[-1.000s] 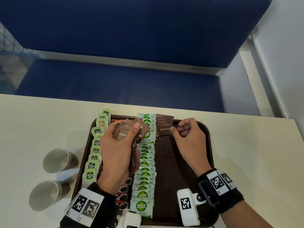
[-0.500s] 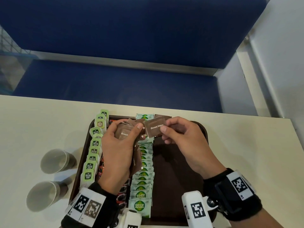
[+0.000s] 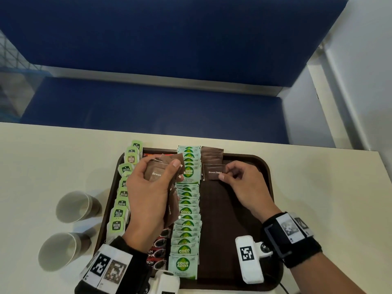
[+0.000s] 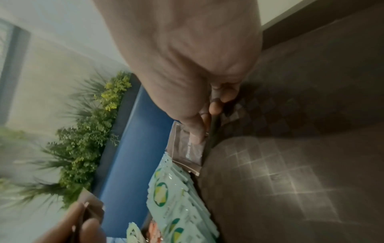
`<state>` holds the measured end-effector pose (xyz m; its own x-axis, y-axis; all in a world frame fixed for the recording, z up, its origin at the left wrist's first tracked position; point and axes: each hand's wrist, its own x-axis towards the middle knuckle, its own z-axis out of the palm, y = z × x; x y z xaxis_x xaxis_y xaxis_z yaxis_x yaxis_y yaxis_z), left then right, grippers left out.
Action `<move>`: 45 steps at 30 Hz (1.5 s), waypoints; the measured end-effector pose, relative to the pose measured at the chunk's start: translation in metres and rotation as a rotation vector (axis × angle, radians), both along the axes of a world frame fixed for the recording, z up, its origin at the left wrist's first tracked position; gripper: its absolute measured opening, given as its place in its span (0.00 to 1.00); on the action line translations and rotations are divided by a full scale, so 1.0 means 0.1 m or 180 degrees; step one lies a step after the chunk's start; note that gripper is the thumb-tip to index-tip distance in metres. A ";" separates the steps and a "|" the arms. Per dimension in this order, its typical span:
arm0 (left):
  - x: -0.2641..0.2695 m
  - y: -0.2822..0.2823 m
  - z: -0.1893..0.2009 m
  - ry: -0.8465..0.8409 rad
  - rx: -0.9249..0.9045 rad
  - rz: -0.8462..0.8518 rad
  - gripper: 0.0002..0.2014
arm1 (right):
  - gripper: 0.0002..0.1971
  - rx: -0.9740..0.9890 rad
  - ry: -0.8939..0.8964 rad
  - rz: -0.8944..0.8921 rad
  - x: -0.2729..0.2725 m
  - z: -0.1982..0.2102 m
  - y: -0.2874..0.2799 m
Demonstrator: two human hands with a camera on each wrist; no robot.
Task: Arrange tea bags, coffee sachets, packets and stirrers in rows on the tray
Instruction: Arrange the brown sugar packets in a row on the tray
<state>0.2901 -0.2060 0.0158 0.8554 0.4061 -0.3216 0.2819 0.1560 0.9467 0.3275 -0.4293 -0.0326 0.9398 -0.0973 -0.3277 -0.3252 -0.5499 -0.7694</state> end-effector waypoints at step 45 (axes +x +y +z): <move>0.01 -0.16 0.07 -0.0008 -0.0459 -0.0557 0.13 | 0.07 0.1699 0.0021 -0.0115 -0.10 0.65 0.27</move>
